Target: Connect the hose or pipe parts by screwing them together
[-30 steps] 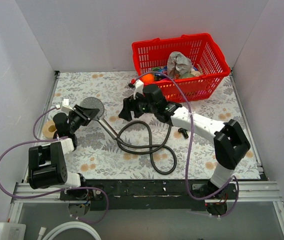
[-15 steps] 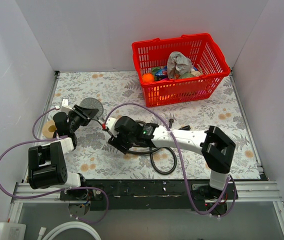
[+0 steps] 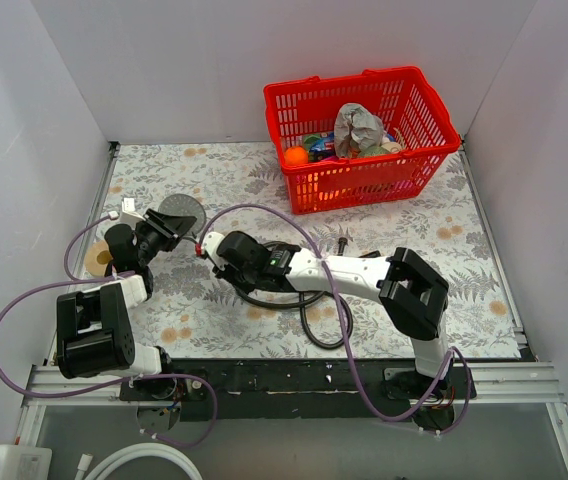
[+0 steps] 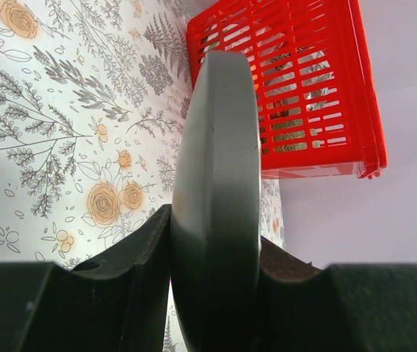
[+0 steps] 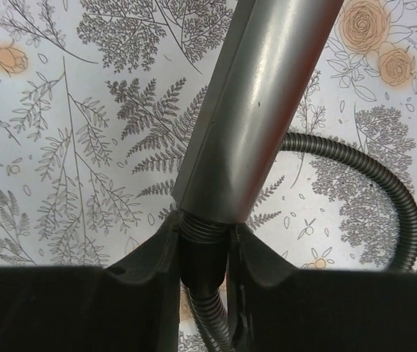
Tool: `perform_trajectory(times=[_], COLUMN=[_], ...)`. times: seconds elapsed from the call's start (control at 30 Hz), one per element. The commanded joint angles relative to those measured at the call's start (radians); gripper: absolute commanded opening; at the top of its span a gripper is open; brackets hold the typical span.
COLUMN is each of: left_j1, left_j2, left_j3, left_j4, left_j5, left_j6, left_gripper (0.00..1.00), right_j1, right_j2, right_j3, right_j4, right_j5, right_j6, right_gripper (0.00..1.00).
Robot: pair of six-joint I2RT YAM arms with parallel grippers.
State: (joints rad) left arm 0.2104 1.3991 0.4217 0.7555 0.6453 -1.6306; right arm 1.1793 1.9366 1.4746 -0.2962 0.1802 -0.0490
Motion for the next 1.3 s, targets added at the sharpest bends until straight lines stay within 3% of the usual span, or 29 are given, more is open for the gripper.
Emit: perform_trajectory(times=[0.0,0.1,0.27,0.37,0.5,0.53,0.57,0.6,0.63,0.67,0.7,0.77,0.97,1.0,1.07,1.1,1.17,1.2,1.27], left_j1=[-0.005,-0.009,-0.013,-0.012,-0.013,-0.013,-0.013,-0.011,-0.012,-0.011,-0.012,-0.013,-0.013,-0.013,-0.009,-0.006,0.003,0.006,0.009], left_j2=[-0.049,-0.054,-0.063,-0.061,-0.034,-0.034,-0.034,-0.034,-0.031,-0.019,-0.011,0.001,0.001,0.003,0.003,0.006,0.021,0.032,0.06], left_j3=[-0.003,-0.011,-0.027,-0.034,-0.049,-0.052,-0.055,-0.055,-0.054,-0.054,-0.051,-0.047,-0.046,-0.043,-0.034,-0.029,-0.009,0.0,0.034], left_j4=[0.074,0.108,0.16,0.183,0.249,0.261,0.268,0.275,0.287,0.323,0.335,0.357,0.36,0.357,0.326,0.311,0.292,0.283,0.233], left_j5=[0.05,0.057,0.073,0.106,0.183,0.189,0.195,0.209,0.223,0.234,0.243,0.258,0.272,0.271,0.246,0.232,0.215,0.211,0.2], left_j6=[-0.015,-0.021,-0.018,-0.014,-0.038,-0.041,-0.044,-0.051,-0.06,-0.073,-0.086,-0.106,-0.103,-0.101,-0.08,-0.071,-0.06,-0.06,-0.049], left_gripper=[0.0,0.0,0.0,0.0,0.0,0.0,0.0,0.0,0.0,0.0,0.0,0.0,0.0,0.0,0.0,0.0,0.0,0.0,0.0], right_j1=[-0.029,-0.062,-0.139,-0.2,-0.294,-0.309,-0.322,-0.345,-0.354,-0.363,-0.378,-0.388,-0.391,-0.391,-0.391,-0.391,-0.391,-0.389,-0.391], right_j2=[0.001,-0.01,-0.037,-0.071,-0.099,-0.096,-0.09,-0.084,-0.062,-0.045,-0.024,0.024,0.002,-0.004,-0.05,-0.071,-0.131,-0.146,-0.185], right_j3=[0.067,0.072,0.023,-0.071,-0.232,-0.264,-0.296,-0.339,-0.377,-0.408,-0.443,-0.461,-0.475,-0.468,-0.456,-0.455,-0.421,-0.398,-0.314], right_j4=[0.077,0.114,0.206,0.359,0.711,0.899,0.972,1.033,1.269,1.386,1.481,1.647,1.603,1.564,1.434,1.28,1.115,0.891,0.658], right_j5=[-0.082,-0.163,-0.29,-0.399,-0.617,-0.669,-0.726,-0.751,-0.777,-0.806,-0.815,-0.806,-0.751,-0.751,-0.737,-0.725,-0.687,-0.668,-0.57], right_j6=[0.091,0.161,0.412,0.559,0.765,0.831,0.935,0.99,1.058,1.133,1.284,1.369,1.35,1.33,1.215,1.171,1.016,0.962,0.79], right_gripper=[0.01,0.01,0.01,0.01,0.01,0.01,0.01,0.01,0.01,0.01,0.01,0.01,0.03,0.16,0.32,0.45,0.53,0.61,0.75])
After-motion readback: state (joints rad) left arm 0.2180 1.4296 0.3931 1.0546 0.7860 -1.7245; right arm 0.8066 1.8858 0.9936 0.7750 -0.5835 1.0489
